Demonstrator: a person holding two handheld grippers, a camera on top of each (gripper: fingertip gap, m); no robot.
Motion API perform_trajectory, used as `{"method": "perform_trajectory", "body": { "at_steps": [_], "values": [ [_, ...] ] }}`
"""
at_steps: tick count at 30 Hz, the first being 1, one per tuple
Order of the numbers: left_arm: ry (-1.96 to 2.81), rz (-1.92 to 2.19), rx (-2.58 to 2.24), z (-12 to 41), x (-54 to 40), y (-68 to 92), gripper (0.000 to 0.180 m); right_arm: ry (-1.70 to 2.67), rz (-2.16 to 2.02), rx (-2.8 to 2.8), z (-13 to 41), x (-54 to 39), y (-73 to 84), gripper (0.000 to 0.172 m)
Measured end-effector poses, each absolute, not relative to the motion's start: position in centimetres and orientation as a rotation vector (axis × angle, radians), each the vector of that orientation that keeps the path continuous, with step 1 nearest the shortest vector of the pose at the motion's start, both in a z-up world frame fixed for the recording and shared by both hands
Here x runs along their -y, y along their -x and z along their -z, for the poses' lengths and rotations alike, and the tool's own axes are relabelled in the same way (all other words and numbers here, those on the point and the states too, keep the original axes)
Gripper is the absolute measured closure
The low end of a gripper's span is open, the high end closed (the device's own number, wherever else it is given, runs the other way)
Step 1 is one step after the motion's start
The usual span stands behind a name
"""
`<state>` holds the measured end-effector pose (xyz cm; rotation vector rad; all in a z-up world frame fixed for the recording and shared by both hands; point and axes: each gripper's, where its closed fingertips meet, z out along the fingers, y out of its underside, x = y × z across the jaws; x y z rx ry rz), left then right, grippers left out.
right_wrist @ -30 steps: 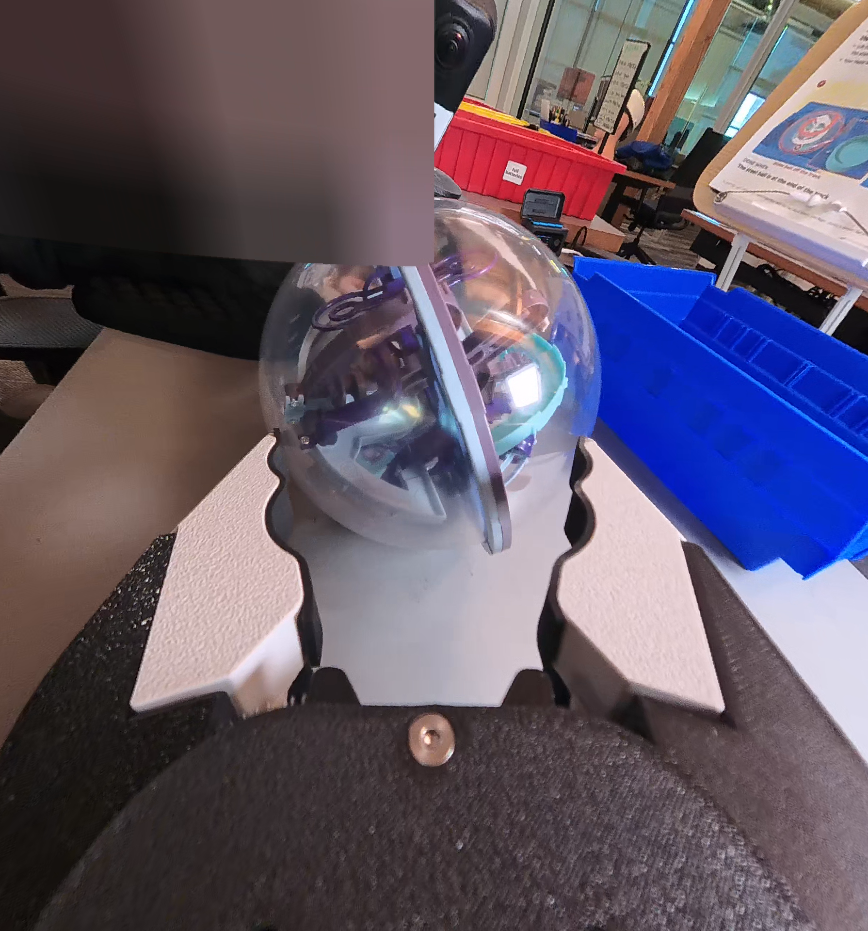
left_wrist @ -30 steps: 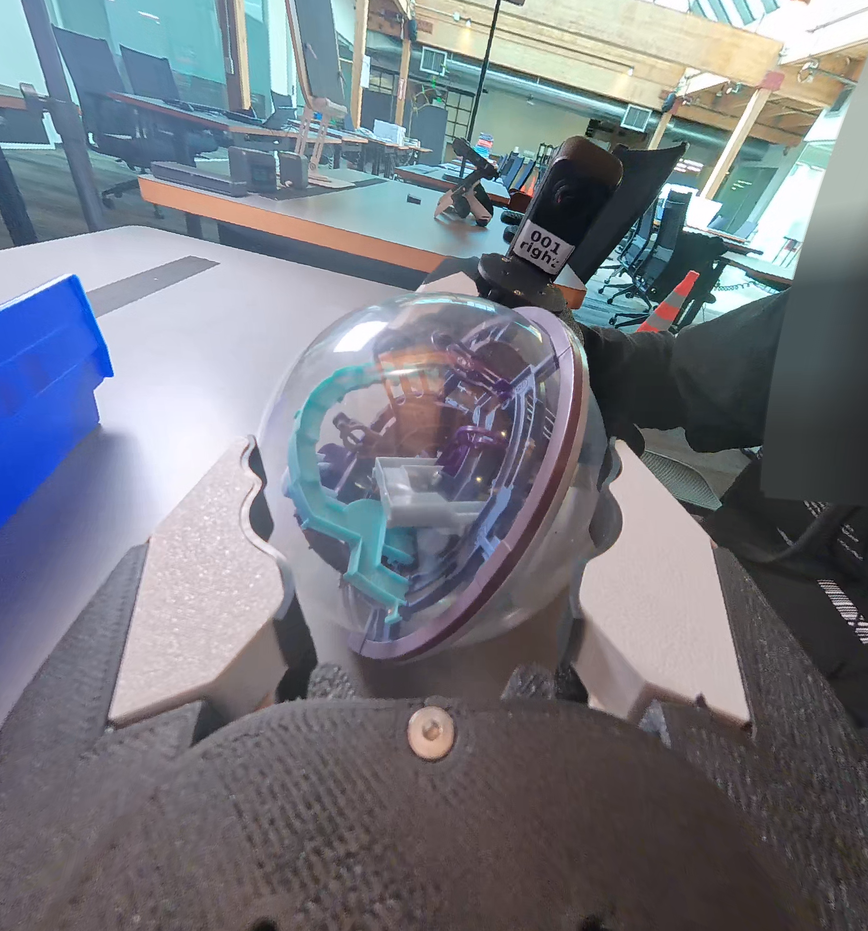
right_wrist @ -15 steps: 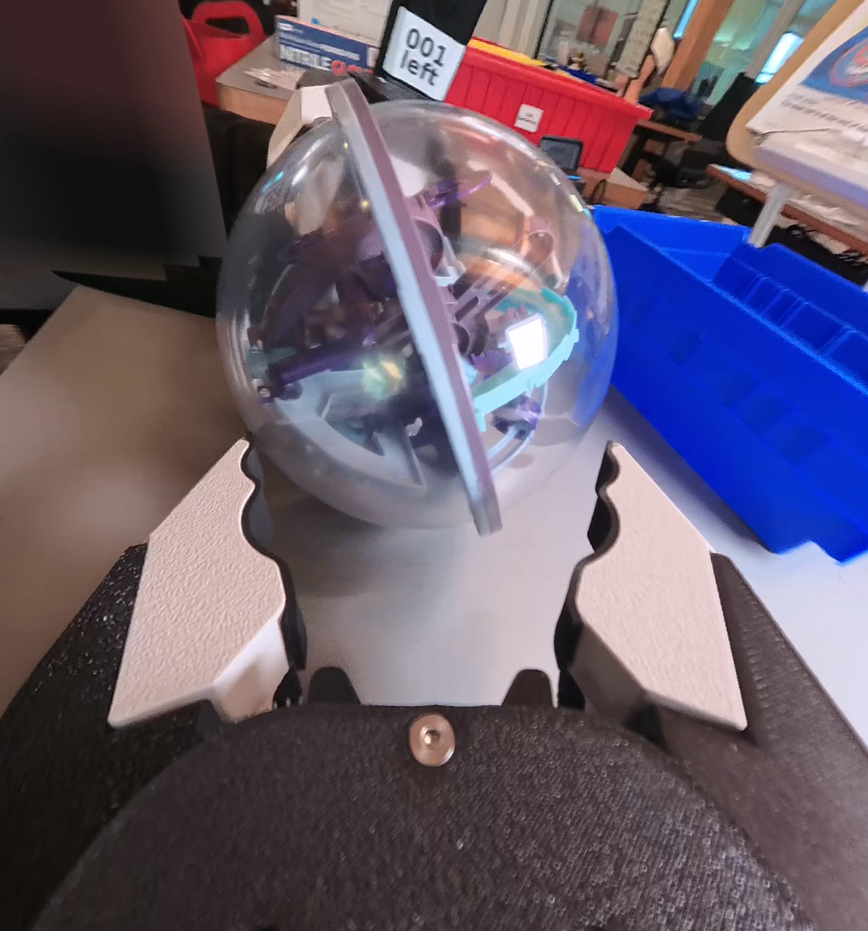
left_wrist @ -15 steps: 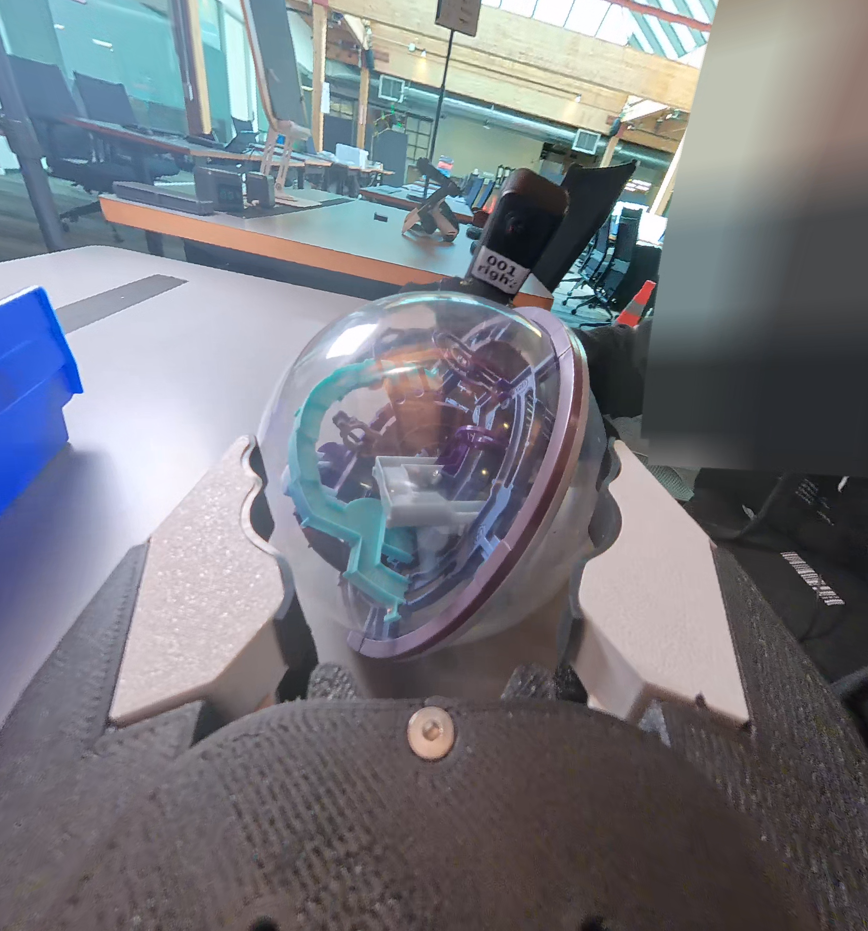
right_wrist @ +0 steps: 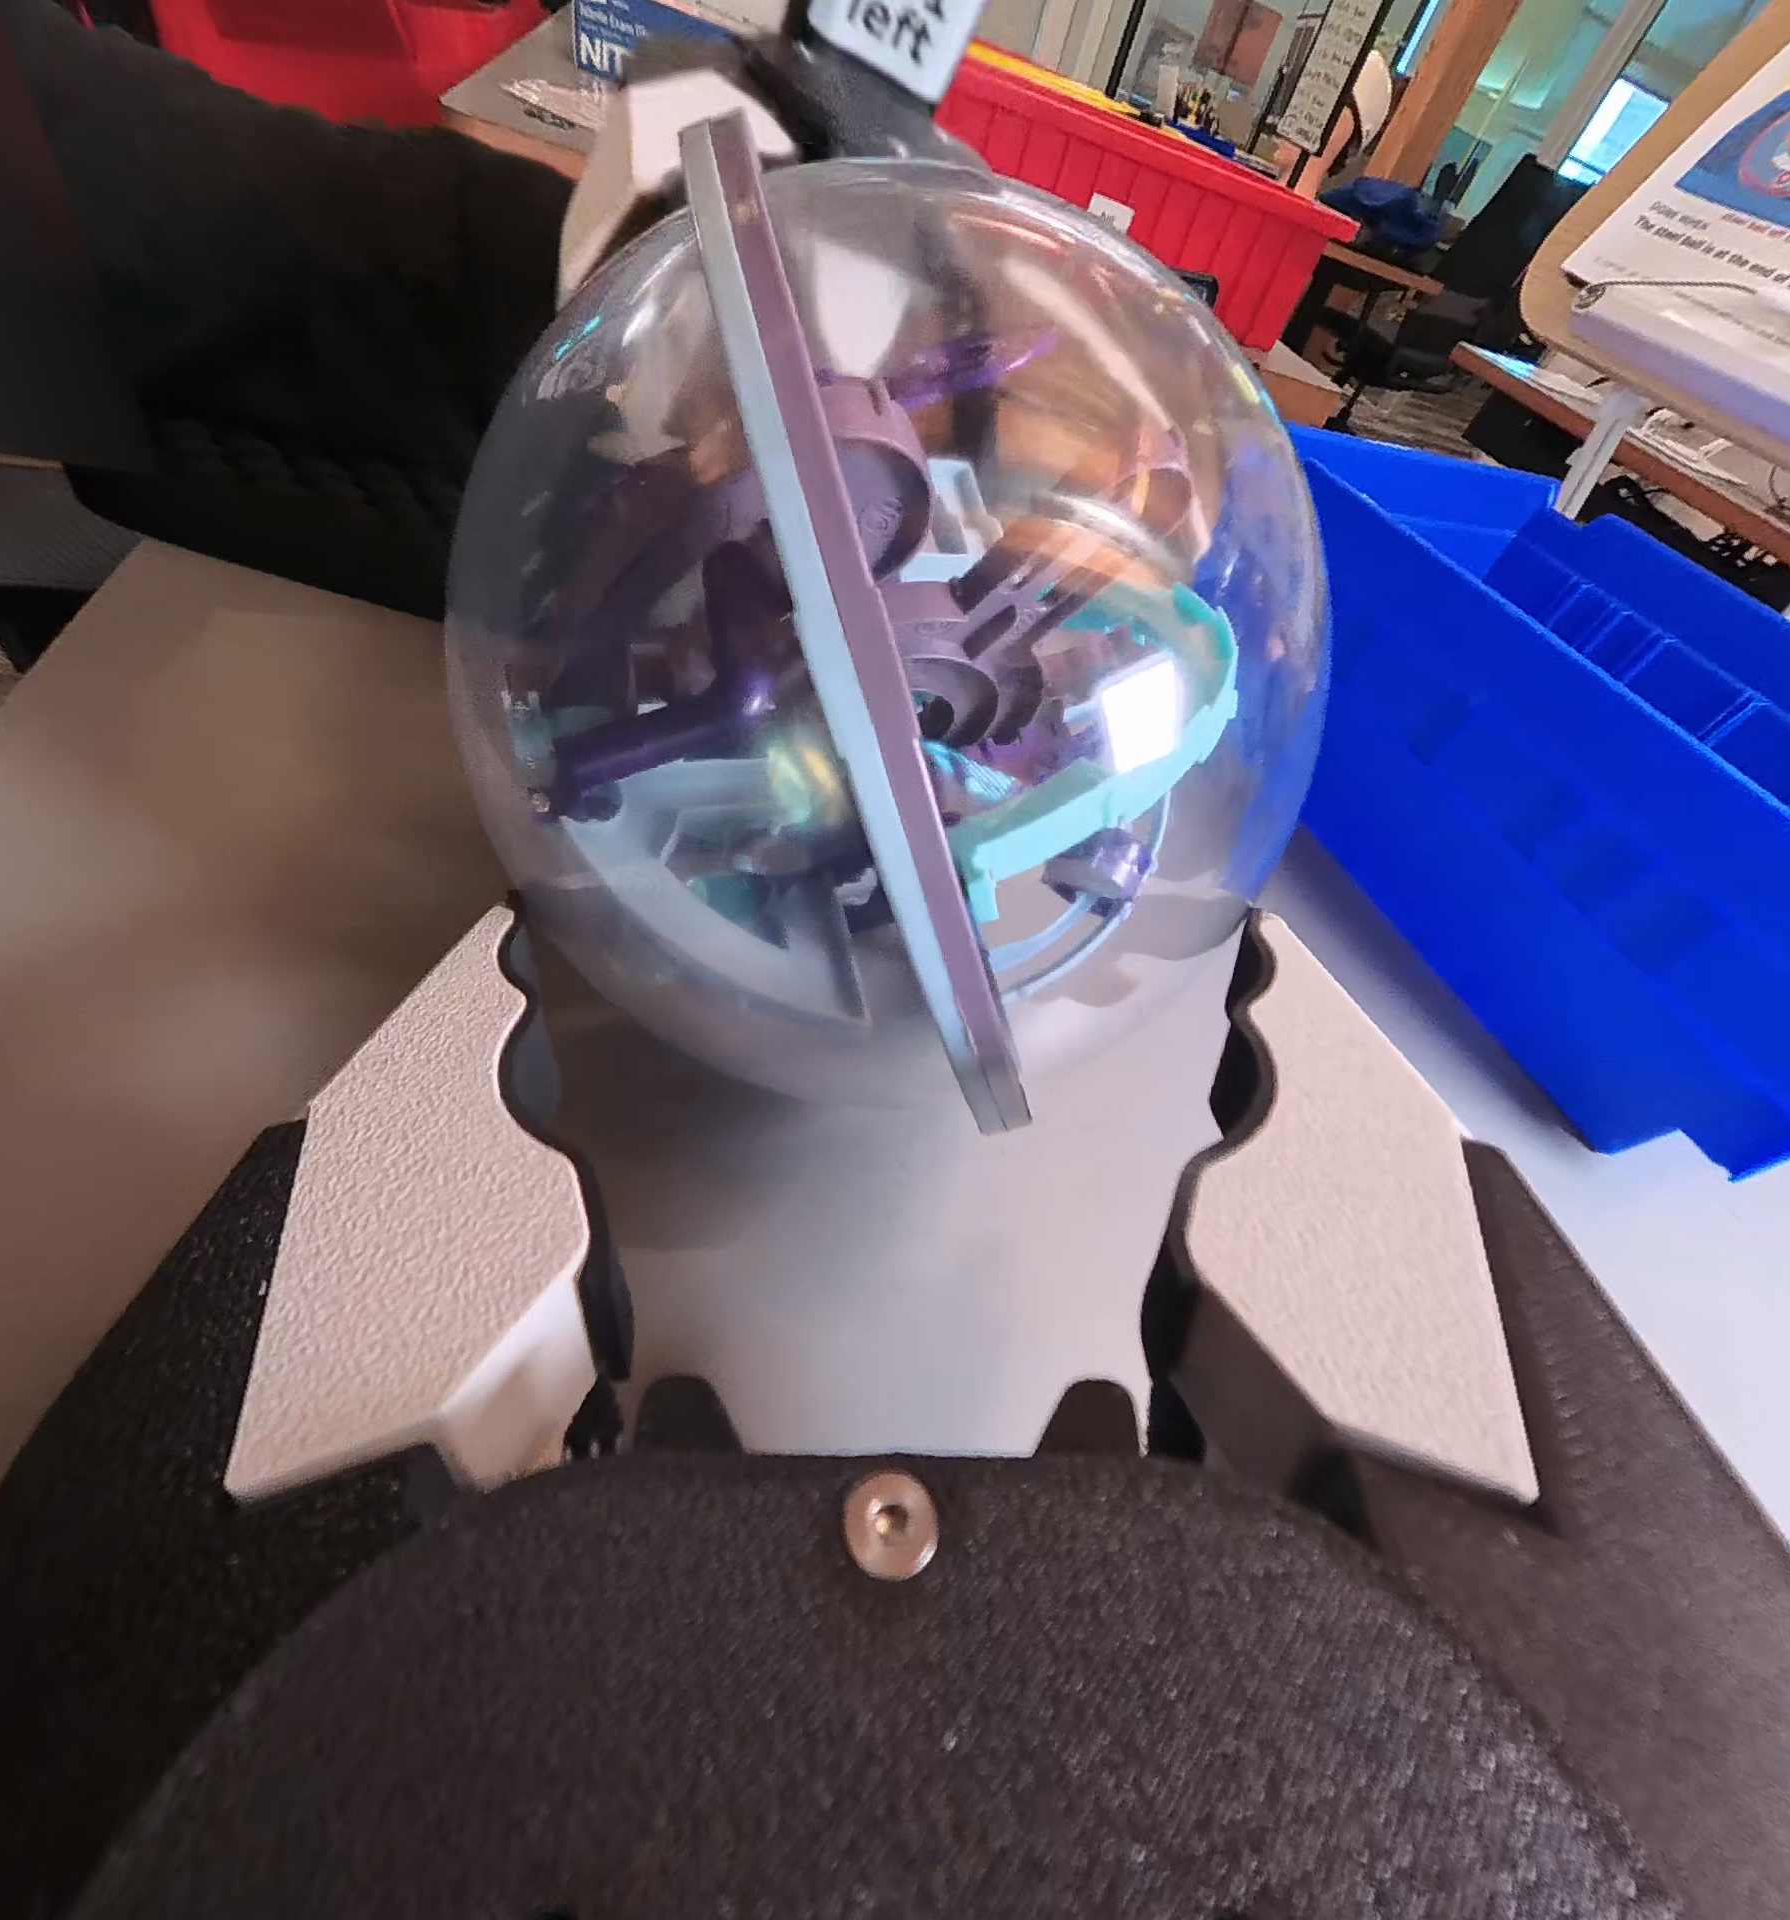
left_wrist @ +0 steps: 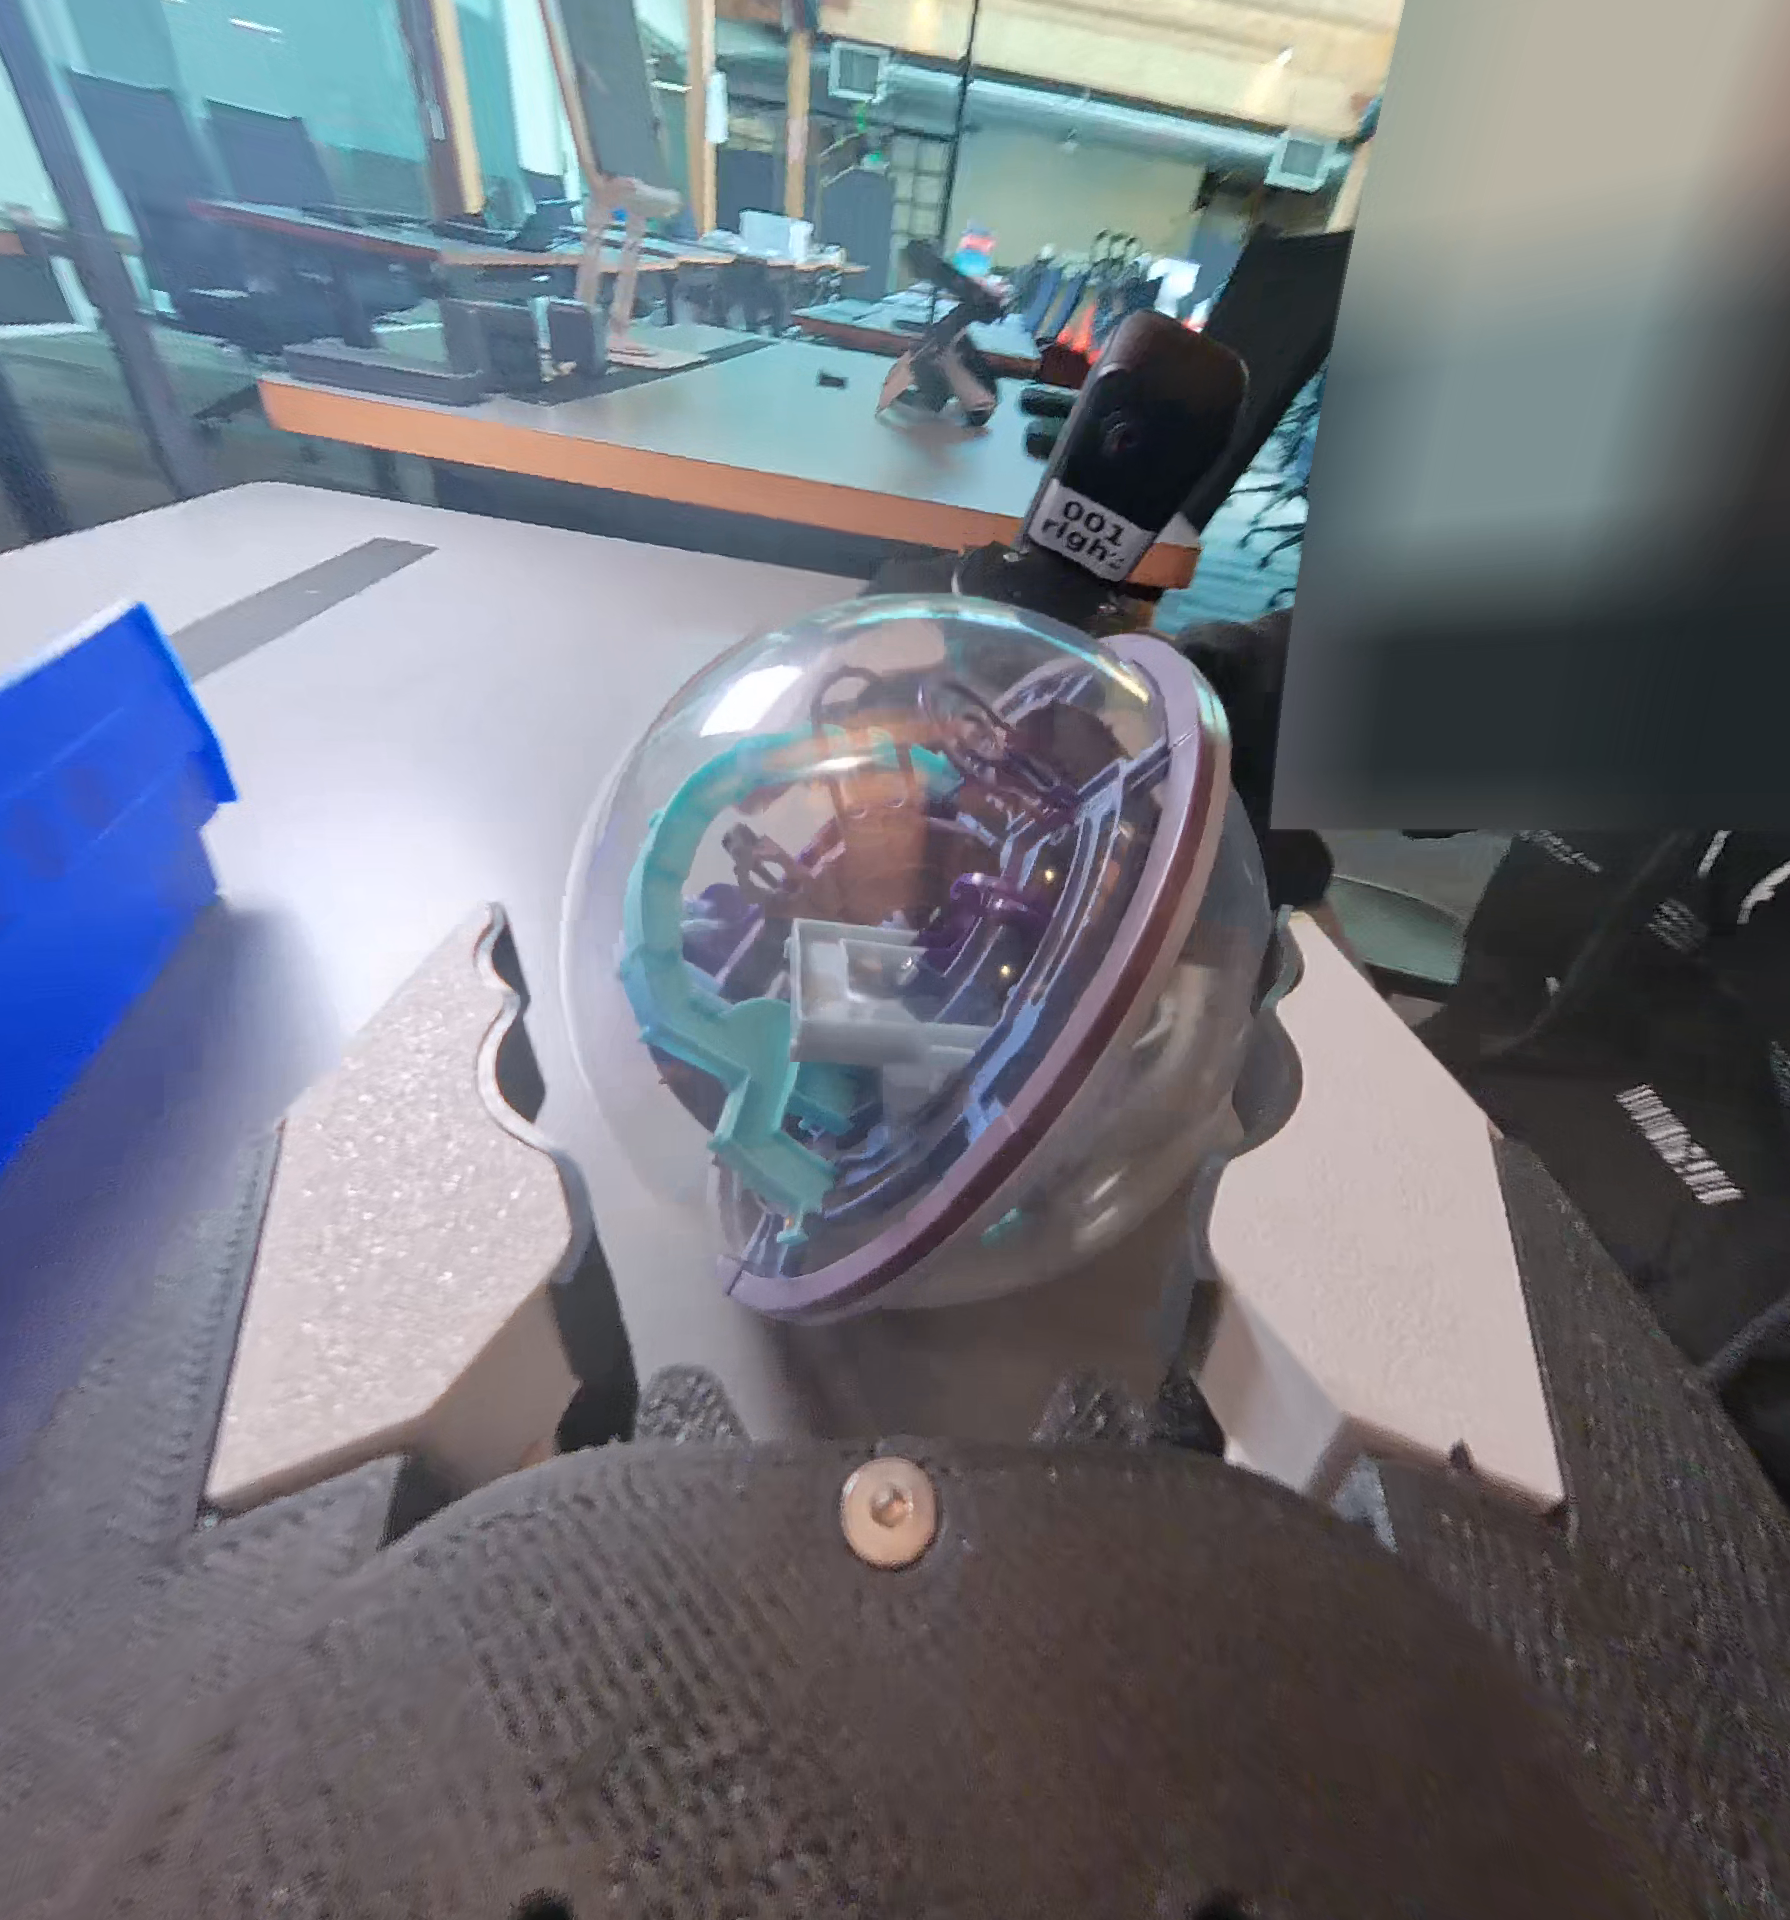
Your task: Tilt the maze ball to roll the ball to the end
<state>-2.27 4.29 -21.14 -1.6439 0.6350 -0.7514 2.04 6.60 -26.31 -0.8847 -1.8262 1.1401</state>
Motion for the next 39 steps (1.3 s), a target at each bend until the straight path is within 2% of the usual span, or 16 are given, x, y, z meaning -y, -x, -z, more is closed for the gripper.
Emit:
{"method": "perform_trajectory", "body": {
  "at_steps": [1,7,16,23,35,39],
  "values": [
    [1.656,0.707,-0.631,20.8,-4.2,2.2,0.041,0.885,-1.137,1.823,26.3,-6.6,-2.0,0.044],
    [1.792,0.441,-0.581,21.2,-4.3,1.1,0.032,0.864,-1.098,1.804,26.2,-6.2,-2.0,0.045],
    [1.676,0.506,-0.75,22.6,-3.0,0.3,0.034,0.751,-1.054,1.776,25.3,-5.3,-2.7,0.051],
    [1.677,0.502,-0.794,23.8,-2.7,0.6,0.035,0.85,-1.083,1.875,27.3,-6.0,-2.1,0.038],
    [1.789,0.453,-0.75,24.5,-2.0,1.6,0.035,0.82,-1.093,1.867,27.0,-5.7,-2.2,0.051],
    [1.792,0.383,-0.702,22.9,-1.5,1.7,0.033,0.82,-1.095,1.861,26.9,-5.4,-2.1,0.052]
  ]
}}
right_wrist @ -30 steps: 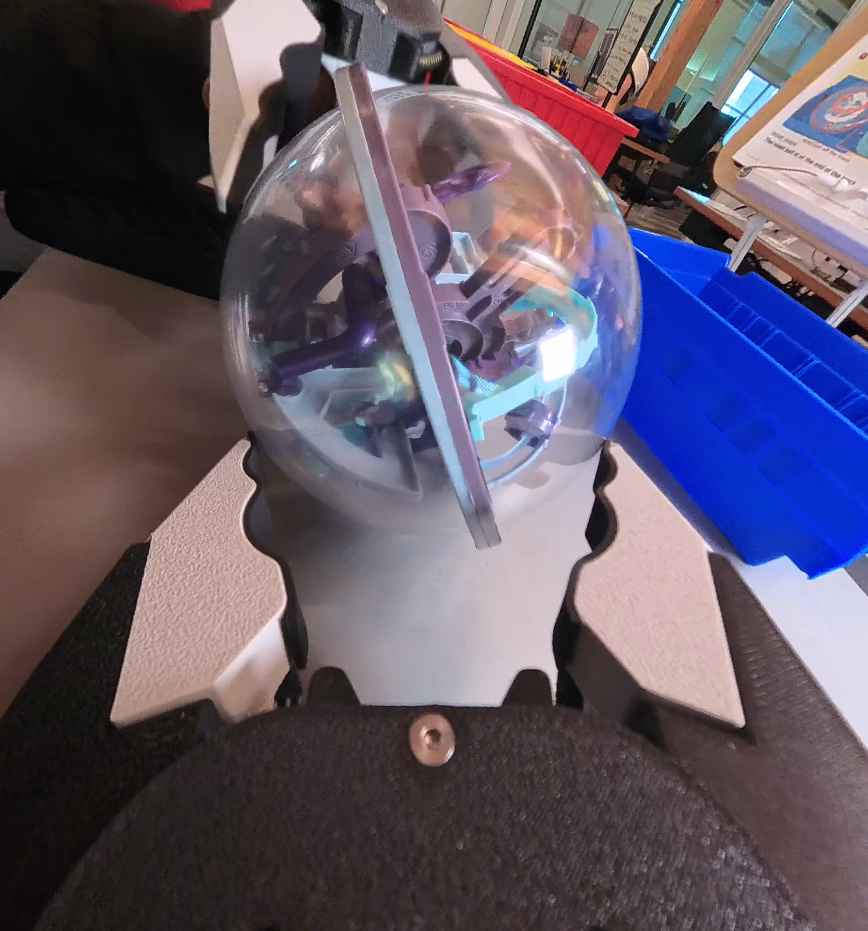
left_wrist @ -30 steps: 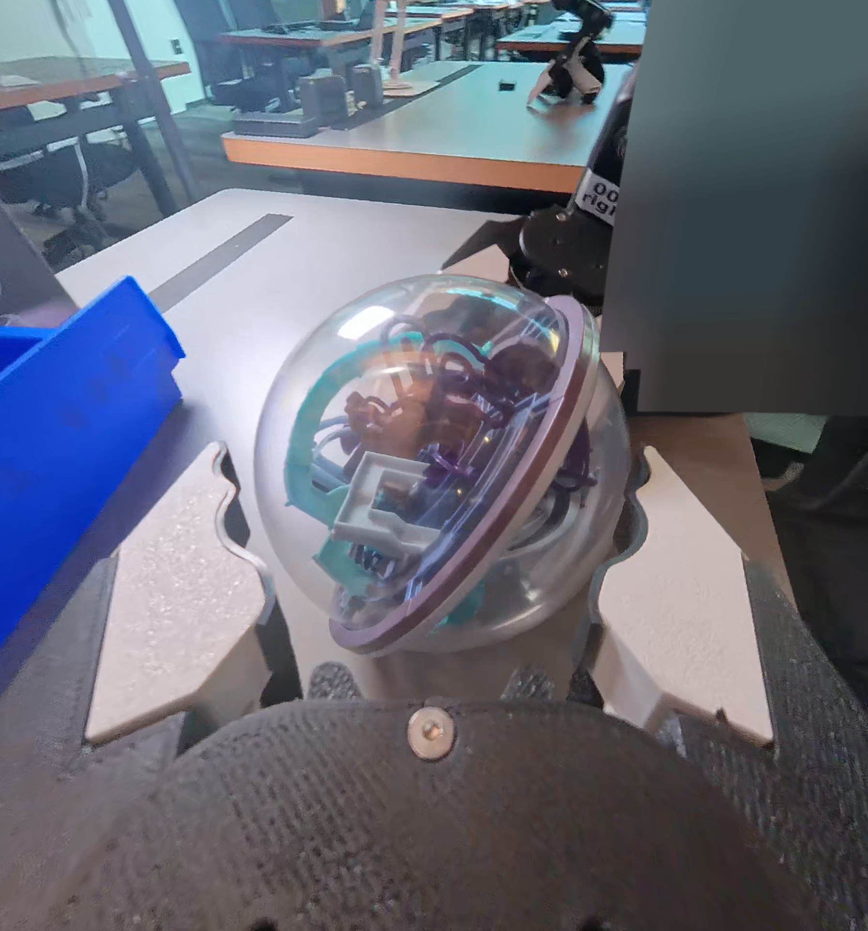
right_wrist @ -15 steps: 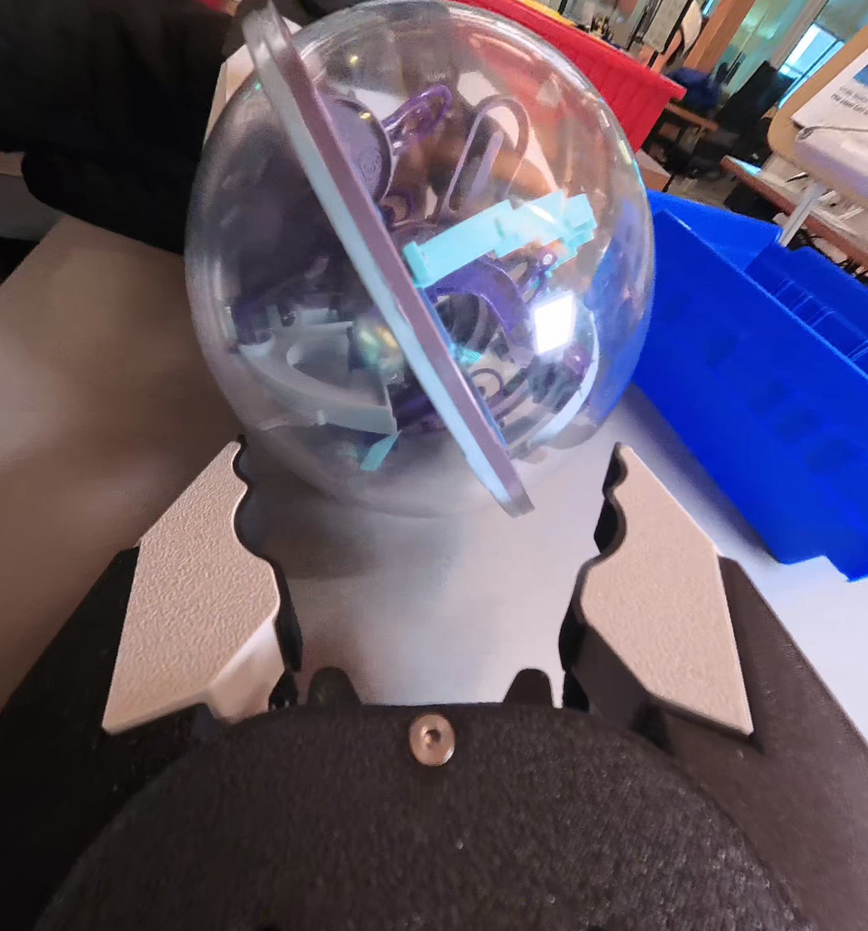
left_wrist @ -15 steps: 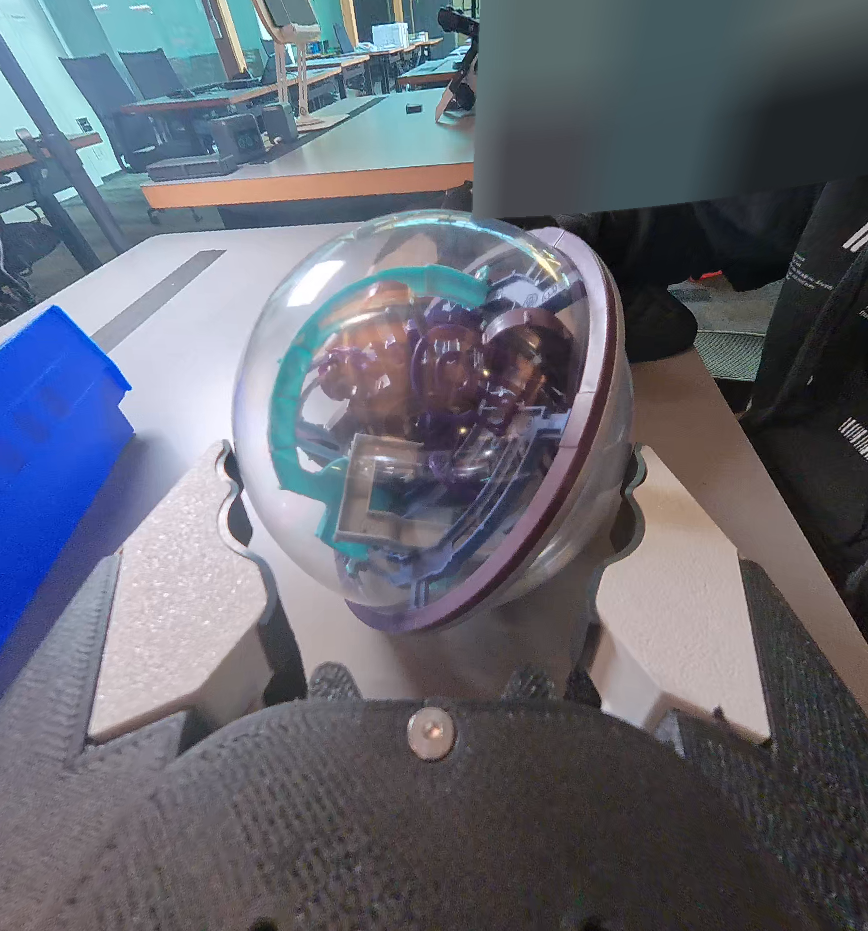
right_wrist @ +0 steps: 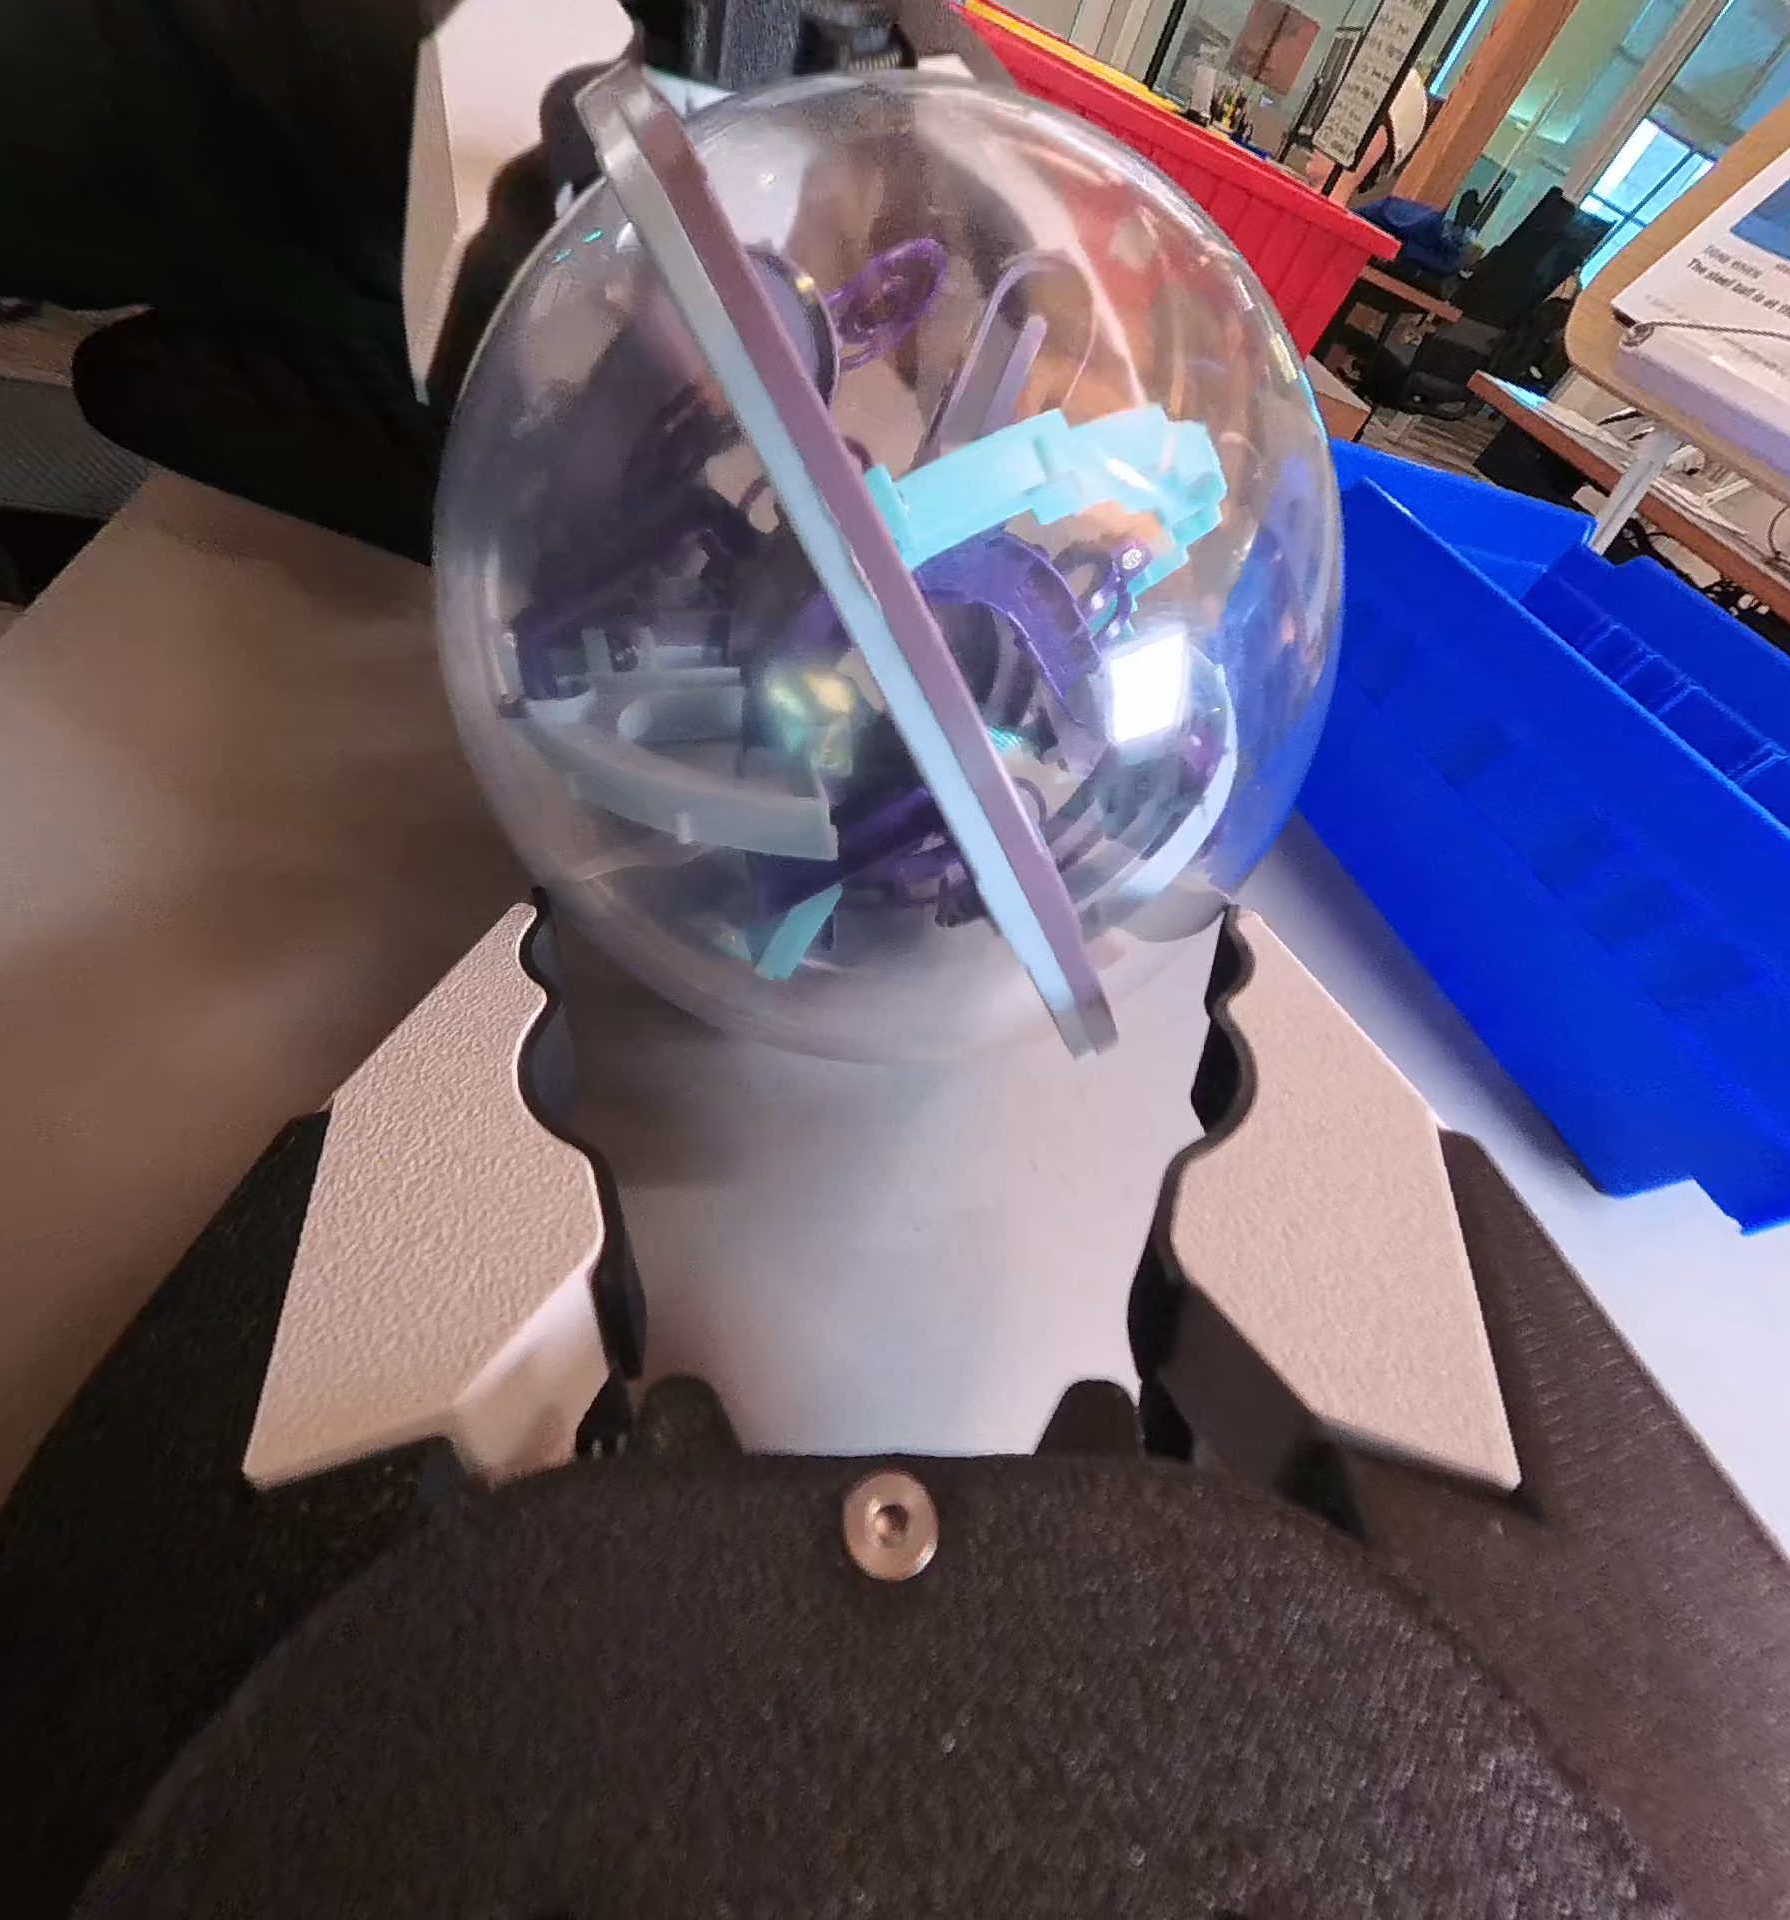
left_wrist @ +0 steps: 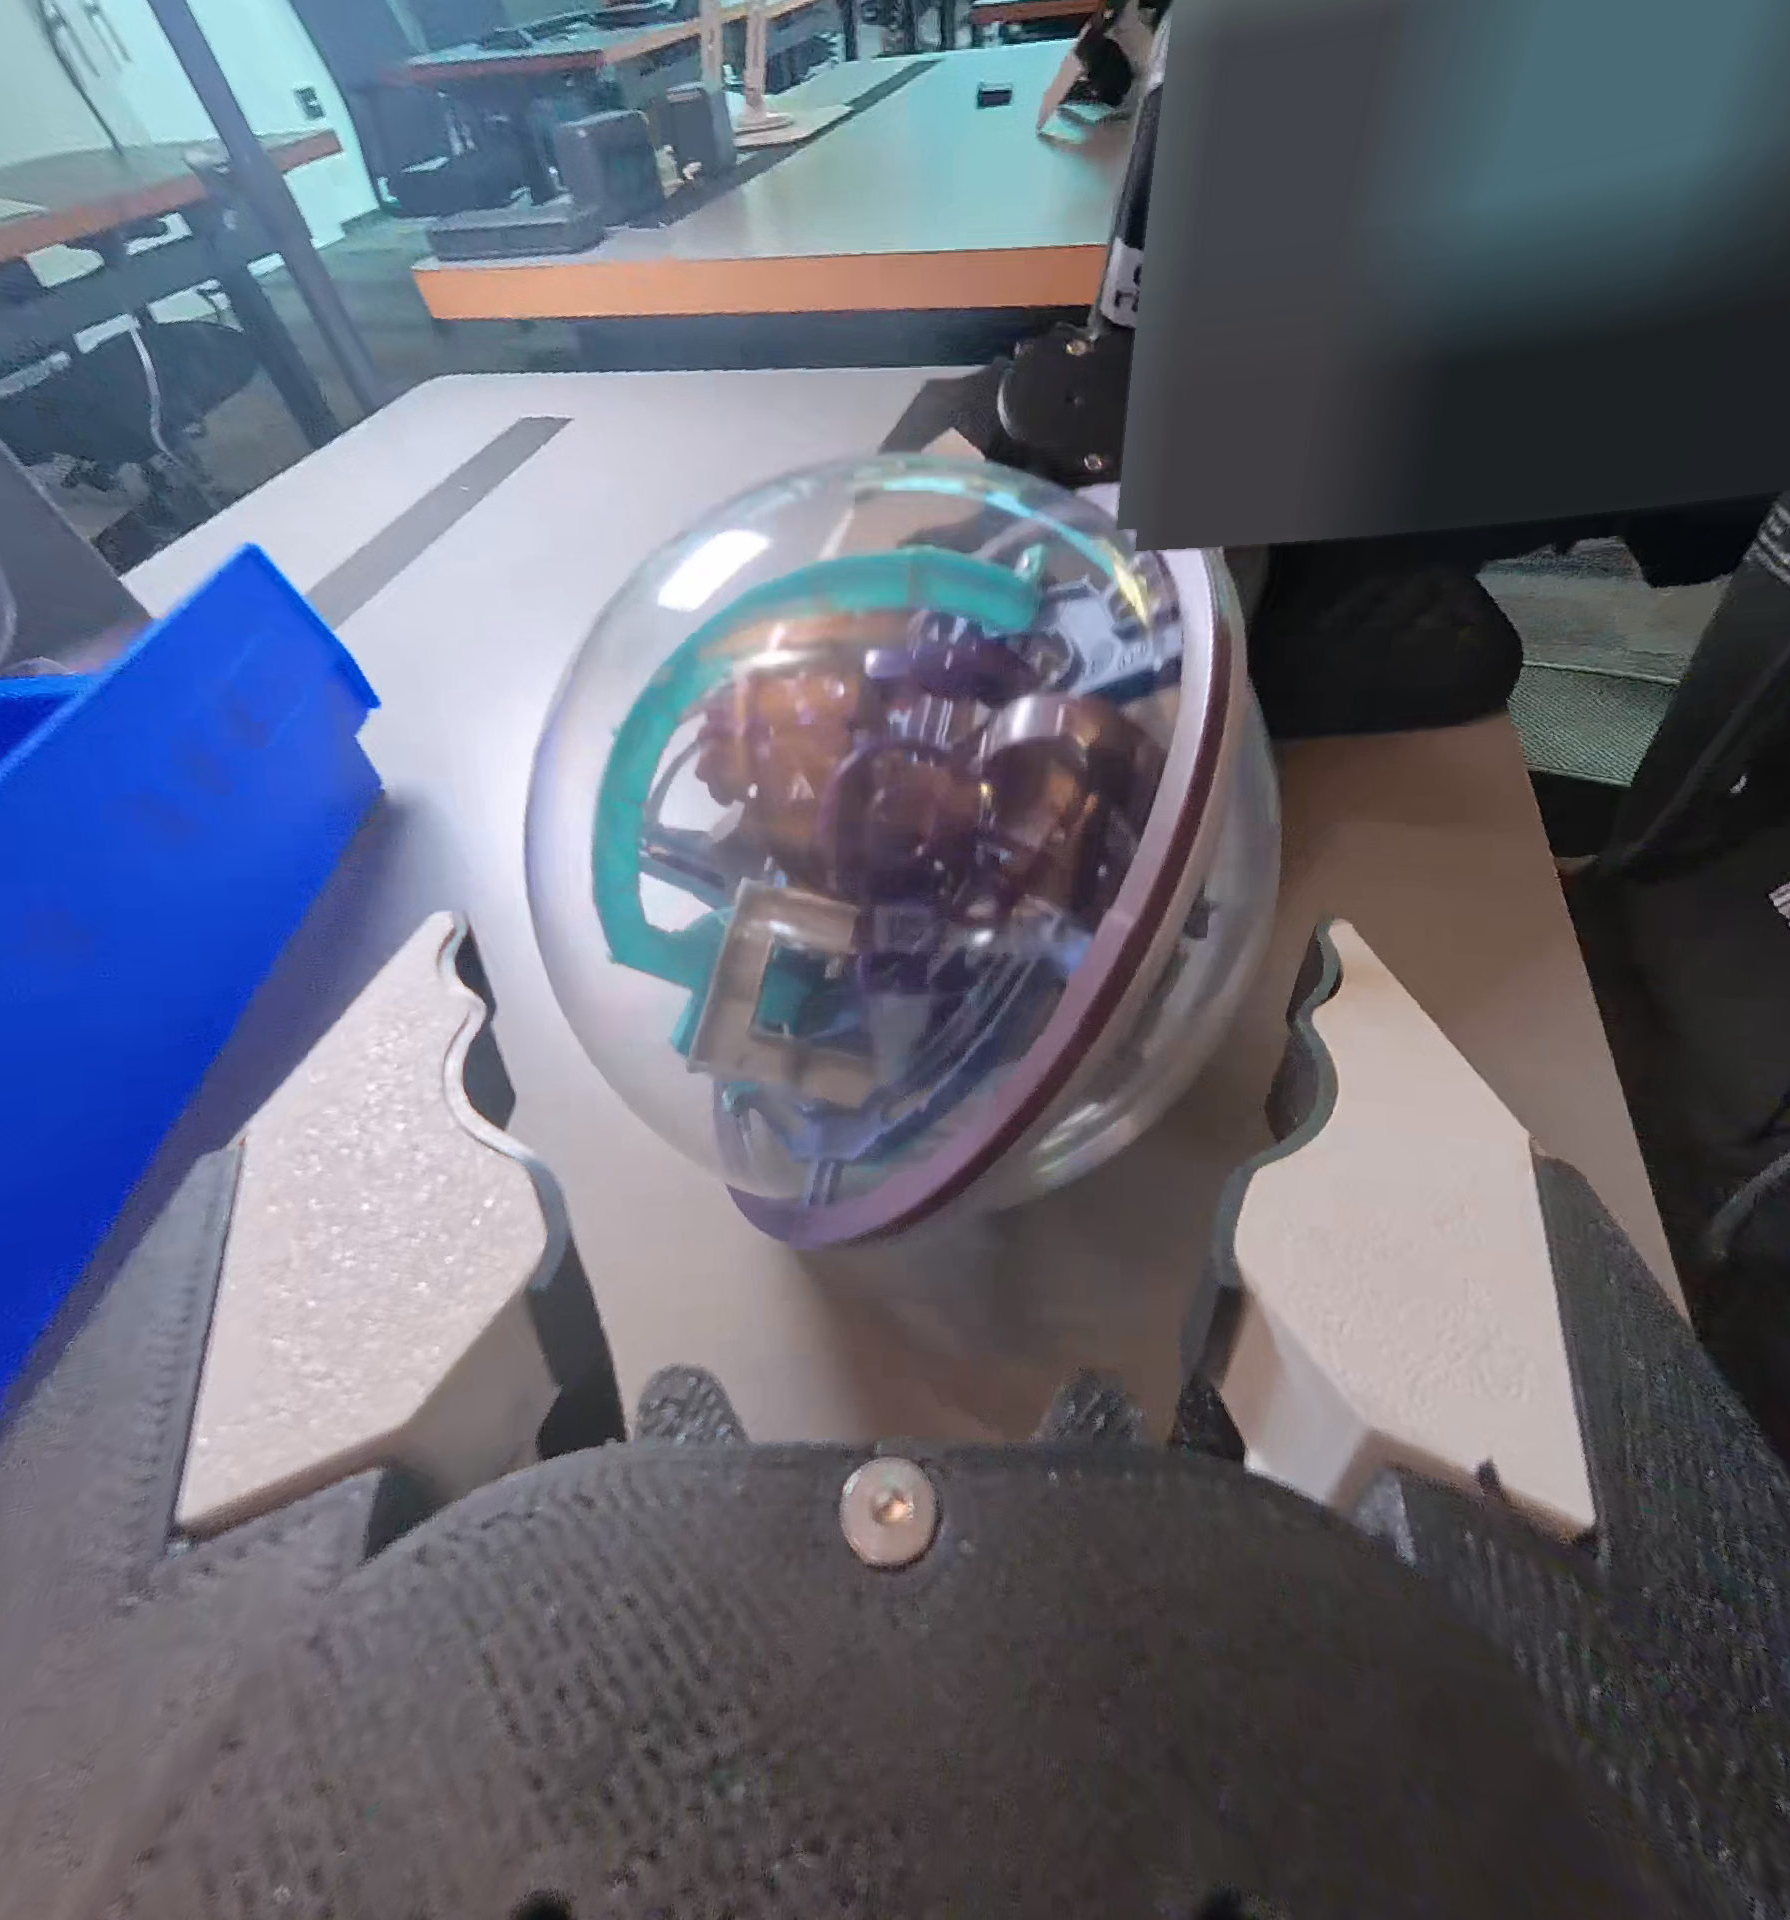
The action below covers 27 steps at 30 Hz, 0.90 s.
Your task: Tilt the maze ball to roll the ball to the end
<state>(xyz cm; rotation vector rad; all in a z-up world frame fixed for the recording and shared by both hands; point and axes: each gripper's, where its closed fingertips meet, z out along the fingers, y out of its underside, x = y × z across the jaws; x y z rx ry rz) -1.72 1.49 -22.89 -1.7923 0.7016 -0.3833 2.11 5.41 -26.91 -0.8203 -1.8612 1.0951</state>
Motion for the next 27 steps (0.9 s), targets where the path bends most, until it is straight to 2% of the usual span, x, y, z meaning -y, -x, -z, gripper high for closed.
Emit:
{"method": "perform_trajectory", "body": {
  "at_steps": [9,19,27],
  "values": [
    [1.843,0.381,-0.72,24.6,-1.5,1.4,0.03,0.785,-1.099,1.84,26.2,-4.4,-2.1,0.054],
    [1.775,0.452,-0.743,25.7,-0.7,1.4,0.031,0.825,-1.085,1.925,27.7,-3.7,-1.2,0.043],
    [1.856,0.442,-0.721,26.2,-0.5,1.7,0.028,0.843,-1.137,1.921,27.4,-3.8,-1.4,0.046]
  ]
}}
